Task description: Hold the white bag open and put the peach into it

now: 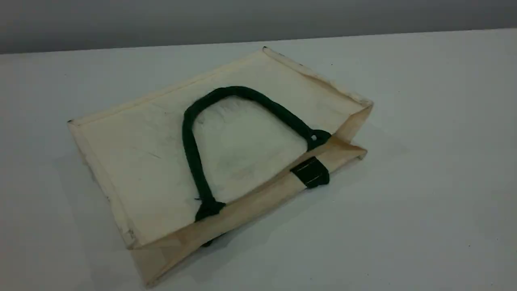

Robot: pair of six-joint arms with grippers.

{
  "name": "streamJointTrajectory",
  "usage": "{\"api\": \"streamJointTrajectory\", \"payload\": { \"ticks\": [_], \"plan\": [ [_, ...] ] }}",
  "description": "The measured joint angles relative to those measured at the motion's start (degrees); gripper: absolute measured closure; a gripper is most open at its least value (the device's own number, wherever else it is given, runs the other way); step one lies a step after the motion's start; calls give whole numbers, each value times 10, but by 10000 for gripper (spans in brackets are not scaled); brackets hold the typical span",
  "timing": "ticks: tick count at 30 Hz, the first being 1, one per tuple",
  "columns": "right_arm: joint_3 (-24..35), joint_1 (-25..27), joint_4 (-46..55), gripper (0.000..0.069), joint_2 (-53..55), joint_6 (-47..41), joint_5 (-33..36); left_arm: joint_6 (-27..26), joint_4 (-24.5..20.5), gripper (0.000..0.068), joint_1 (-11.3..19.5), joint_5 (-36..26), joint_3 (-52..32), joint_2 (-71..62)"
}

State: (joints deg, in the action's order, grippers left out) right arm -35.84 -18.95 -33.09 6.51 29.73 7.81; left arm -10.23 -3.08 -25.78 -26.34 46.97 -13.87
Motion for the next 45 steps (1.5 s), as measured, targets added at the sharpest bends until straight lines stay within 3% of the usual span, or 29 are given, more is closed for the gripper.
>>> {"api": "streamJointTrajectory", "payload": {
  "ticks": [19, 30, 37, 45],
  "plan": [
    [0, 0, -2, 100, -58, 0, 52, 0, -1, 173, -116, -35, 0, 20],
    [0, 1, -12, 100, -58, -12, 153, 4, 1, 173, -117, -99, -21, 20],
    [20, 1, -13, 100, -58, -7, 214, 61, 3, 173, -117, -25, -103, 20],
    [137, 1, -75, 100, -58, -5, 142, 116, 3, 173, -117, 85, -206, 20]
  ]
}}
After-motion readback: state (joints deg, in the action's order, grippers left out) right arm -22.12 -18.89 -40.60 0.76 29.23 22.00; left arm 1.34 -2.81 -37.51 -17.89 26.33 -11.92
